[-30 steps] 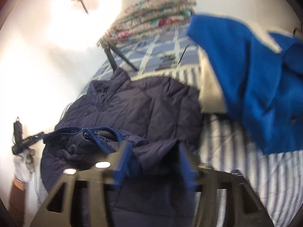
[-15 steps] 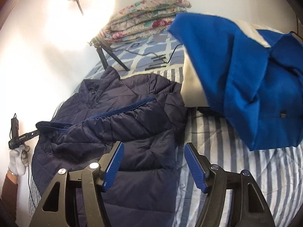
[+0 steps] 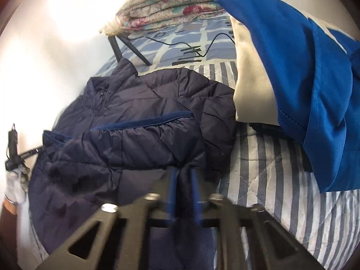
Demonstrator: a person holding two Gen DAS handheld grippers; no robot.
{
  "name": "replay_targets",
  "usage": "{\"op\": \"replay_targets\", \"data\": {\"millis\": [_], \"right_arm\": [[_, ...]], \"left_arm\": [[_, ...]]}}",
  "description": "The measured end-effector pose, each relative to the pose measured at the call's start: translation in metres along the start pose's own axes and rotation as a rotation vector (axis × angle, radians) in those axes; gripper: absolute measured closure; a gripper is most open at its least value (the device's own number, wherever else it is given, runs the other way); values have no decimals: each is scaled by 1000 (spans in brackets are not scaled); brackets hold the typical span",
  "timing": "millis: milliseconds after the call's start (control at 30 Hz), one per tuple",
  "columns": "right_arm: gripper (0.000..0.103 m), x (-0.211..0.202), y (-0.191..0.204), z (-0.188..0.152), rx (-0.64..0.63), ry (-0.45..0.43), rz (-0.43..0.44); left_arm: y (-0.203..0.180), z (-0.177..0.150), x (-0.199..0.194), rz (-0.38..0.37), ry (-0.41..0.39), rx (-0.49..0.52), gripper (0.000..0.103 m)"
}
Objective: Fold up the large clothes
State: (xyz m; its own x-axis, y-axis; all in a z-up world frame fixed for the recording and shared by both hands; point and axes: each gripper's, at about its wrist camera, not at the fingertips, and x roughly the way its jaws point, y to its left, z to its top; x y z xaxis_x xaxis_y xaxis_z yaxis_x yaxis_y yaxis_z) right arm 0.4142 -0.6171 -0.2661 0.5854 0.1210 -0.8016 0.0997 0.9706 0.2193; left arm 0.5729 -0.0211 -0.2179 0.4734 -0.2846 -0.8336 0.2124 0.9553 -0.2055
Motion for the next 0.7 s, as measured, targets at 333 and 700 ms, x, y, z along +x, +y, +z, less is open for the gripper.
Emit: {"op": "replay_targets", "data": {"millis": [333,700], "right_arm": [[103,-42,15,15,-59,-131,-140],[103,-41,43,70,-139,-238,-385]], "left_arm": [[-3,11,-24,47,-85,22,102],[-17,81,-26,136,-194,24,102]]}}
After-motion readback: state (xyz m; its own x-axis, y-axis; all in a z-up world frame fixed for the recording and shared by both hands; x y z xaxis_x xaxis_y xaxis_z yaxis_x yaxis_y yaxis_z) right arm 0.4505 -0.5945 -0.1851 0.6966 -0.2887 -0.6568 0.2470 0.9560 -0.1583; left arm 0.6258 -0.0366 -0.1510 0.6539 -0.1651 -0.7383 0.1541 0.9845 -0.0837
